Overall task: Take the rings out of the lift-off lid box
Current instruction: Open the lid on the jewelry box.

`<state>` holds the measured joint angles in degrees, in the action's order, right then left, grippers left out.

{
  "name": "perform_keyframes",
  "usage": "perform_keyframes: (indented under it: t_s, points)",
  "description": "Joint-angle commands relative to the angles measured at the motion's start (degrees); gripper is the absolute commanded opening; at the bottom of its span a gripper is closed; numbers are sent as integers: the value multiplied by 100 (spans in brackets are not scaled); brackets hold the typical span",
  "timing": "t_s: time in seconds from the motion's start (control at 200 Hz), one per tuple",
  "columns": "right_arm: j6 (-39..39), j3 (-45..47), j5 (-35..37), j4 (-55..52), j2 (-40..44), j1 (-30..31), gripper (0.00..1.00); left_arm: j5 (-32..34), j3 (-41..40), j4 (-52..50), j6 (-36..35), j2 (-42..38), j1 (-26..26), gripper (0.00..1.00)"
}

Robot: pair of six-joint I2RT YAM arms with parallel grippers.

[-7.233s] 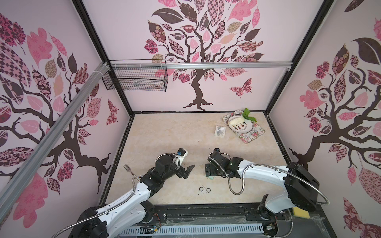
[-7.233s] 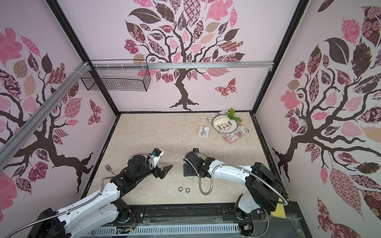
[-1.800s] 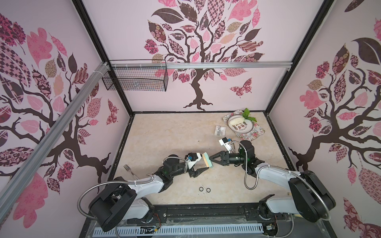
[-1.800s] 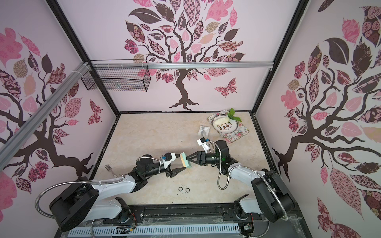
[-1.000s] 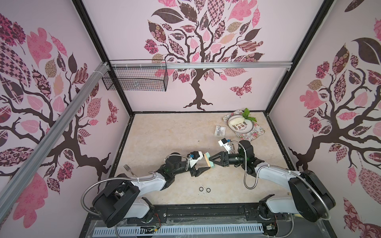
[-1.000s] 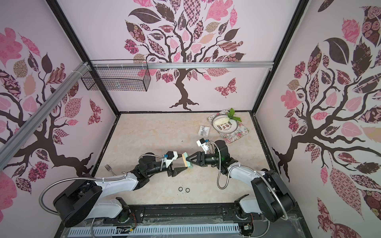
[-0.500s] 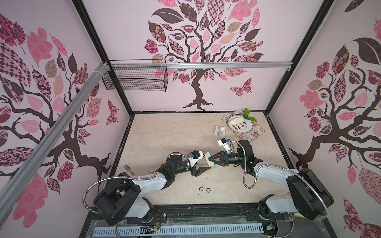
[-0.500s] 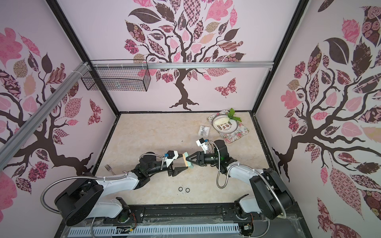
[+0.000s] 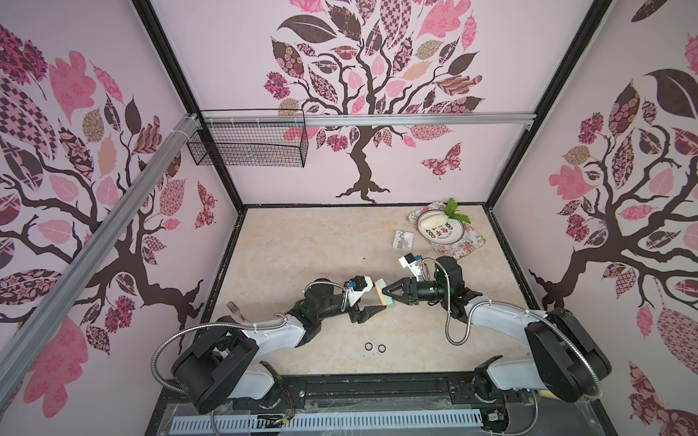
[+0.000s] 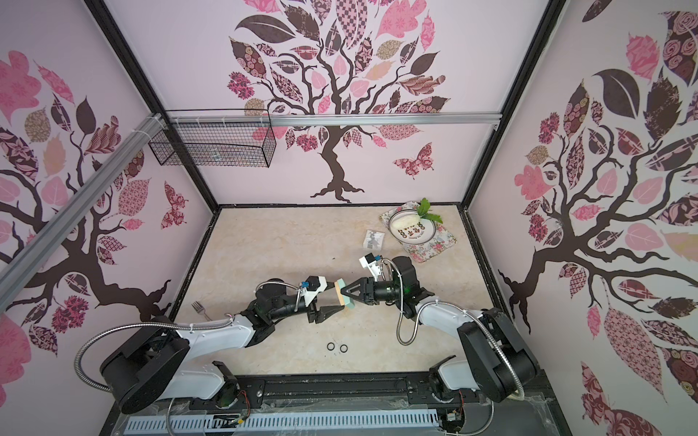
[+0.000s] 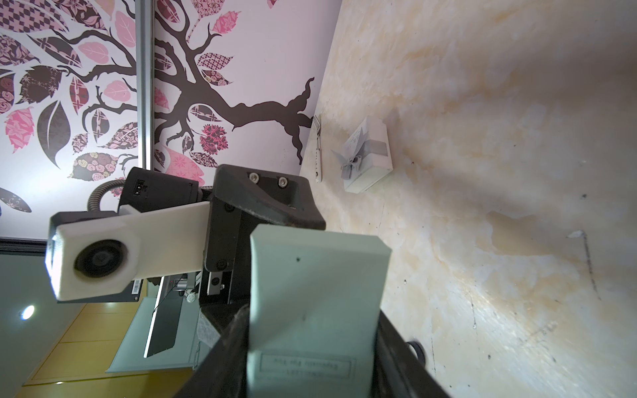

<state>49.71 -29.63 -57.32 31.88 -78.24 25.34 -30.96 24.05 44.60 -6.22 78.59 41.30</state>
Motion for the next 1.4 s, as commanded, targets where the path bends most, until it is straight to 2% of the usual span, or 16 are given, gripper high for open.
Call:
perform_keyframes:
  t_s: [0.0, 1.09, 1.295, 1.395]
  points:
    - [95, -245, 32, 36, 106, -70, 52, 3, 127, -6, 0, -120, 25, 71]
    - [140, -83, -17, 22, 383, -289, 53, 136, 19, -312, -125, -423, 24, 70]
    - [-215, -95, -51, -506, 559, -586, 53, 154, 16, -346, -143, -483, 22, 70]
    - [-815, -282, 127, -1395, 665, -835, 53, 145, 10, -375, -151, -528, 21, 70]
